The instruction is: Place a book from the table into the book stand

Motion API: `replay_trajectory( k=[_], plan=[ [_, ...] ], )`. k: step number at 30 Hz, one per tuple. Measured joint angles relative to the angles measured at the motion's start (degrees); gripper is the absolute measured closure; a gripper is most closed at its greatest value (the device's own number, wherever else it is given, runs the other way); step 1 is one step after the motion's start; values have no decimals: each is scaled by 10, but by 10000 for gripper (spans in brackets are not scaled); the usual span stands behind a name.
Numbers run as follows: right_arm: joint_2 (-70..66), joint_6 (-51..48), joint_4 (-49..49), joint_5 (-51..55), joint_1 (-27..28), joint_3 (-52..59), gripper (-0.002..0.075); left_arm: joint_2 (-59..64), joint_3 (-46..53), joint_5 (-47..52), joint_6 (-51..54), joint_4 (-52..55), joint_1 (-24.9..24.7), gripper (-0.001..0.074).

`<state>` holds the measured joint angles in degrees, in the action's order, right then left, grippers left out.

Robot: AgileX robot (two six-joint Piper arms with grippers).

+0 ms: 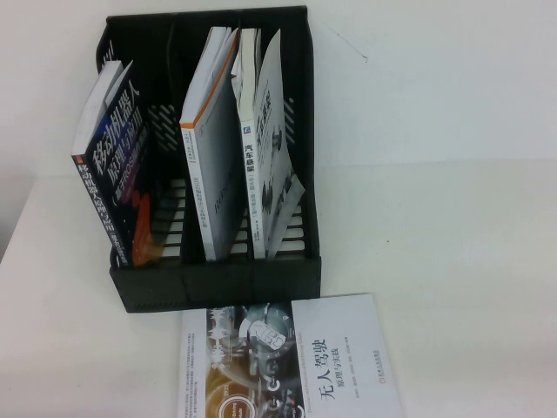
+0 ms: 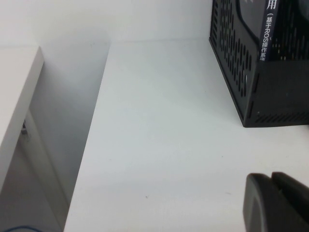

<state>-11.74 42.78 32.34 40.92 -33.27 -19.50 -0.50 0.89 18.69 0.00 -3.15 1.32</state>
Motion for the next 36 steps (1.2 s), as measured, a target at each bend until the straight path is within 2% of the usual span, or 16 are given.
replay_trajectory(
  k=[5, 8, 10, 14, 18, 20, 23, 26, 30, 36],
  plan=[
    [13, 0, 2, -7, 1, 7, 727, 0, 0, 0, 0, 0, 0, 737],
    [34, -34, -5, -21, 27, 15, 727, 0, 0, 0, 0, 0, 0, 737],
    [48, -130, -37, -58, 69, 16, 727, 0, 0, 0, 0, 0, 0, 737],
    [79, -411, -129, -180, 176, 23, 727, 0, 0, 0, 0, 0, 0, 737],
    [118, -516, -148, -312, 269, 86, 727, 0, 0, 0, 0, 0, 0, 737],
    [124, -516, -163, -355, 294, 128, 727, -1, 0, 0, 0, 0, 0, 737],
    [124, -460, -190, -372, 305, 187, 727, -1, 0, 1, 0, 0, 0, 737],
    [124, -387, -203, -326, 306, 208, 727, -1, 0, 1, 0, 0, 0, 737],
    [124, -342, -230, -228, 306, 210, 727, -1, 0, 2, 0, 0, 0, 737],
    [124, -342, -237, -221, 306, 209, 727, -1, 0, 3, 0, 0, 0, 737]
  ],
)
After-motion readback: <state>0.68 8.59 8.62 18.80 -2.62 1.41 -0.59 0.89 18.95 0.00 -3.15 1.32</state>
